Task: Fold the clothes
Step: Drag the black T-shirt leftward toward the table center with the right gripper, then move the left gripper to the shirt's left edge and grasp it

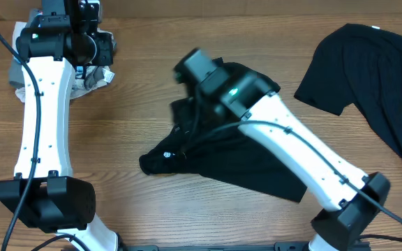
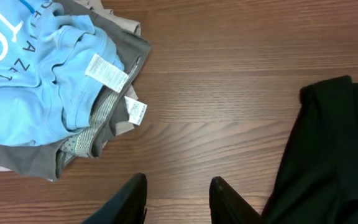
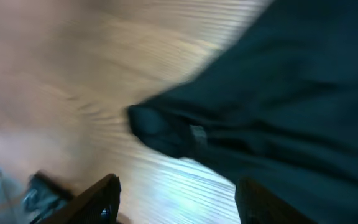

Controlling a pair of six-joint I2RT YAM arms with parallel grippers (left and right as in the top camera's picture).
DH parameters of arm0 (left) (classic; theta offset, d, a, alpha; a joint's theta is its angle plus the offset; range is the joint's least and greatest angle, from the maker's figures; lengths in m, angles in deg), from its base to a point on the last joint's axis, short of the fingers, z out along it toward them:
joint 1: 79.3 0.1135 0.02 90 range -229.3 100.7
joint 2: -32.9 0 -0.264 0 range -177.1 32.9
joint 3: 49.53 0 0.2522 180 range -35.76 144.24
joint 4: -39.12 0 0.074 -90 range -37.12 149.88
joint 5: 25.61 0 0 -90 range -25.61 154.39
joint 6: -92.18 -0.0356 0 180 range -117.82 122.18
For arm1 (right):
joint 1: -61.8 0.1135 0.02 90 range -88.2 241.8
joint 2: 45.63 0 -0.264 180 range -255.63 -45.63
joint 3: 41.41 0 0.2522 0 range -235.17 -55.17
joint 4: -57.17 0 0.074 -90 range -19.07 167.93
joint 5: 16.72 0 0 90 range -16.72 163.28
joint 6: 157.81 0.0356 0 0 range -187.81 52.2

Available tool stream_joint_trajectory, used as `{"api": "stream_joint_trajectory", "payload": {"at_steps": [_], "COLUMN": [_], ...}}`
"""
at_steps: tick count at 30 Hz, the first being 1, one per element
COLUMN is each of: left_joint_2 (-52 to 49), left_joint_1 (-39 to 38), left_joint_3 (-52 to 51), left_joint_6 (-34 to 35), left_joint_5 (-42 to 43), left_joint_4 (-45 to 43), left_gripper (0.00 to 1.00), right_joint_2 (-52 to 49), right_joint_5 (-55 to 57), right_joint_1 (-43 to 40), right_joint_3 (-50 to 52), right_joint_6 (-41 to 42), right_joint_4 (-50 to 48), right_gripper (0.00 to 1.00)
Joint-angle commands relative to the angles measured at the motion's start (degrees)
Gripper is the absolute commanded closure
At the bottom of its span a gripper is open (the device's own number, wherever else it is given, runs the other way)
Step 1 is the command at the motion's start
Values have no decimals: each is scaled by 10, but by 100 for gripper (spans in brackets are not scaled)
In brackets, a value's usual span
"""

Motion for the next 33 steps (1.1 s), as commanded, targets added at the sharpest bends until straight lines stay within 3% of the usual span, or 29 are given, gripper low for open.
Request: {"api": "stream_joint_trajectory", "payload": {"at_steps": [1, 4, 11, 13, 14, 15, 21, 27, 33], "left_joint_2": [6, 14, 33, 33, 32, 32, 20, 18, 18], "left_joint_1": [0, -7, -51, -69, -80, -103, -169, -182, -197], "left_joint_3": [72, 113, 122, 122, 120, 111, 11, -127, -233], "left_joint_6": [-25, -70, -180, -221, -238, -250, -247, -269, -278], "left_joint_5": [112, 178, 181, 181, 181, 180, 117, 120, 148], "left_joint_4": [26, 73, 189, 226, 243, 257, 247, 159, 101], "left_gripper": [59, 55, 51, 49, 48, 47, 46, 44, 37], "right_joint_2": [73, 133, 219, 224, 231, 234, 235, 235, 235], "right_joint_5": [76, 86, 89, 92, 73, 69, 91, 158, 145], "right_joint_1": [-52, -97, -151, -154, -154, -154, -165, -199, -263], "right_joint_3": [-19, -19, -19, -18, -10, -1, 70, 136, 186], "right_joint_6": [29, 36, 77, 97, 96, 108, 122, 149, 123], "right_joint_4": [33, 70, 194, 221, 221, 220, 220, 204, 128], "right_gripper": [35, 30, 18, 11, 0, 0, 0, 0, 0]}}
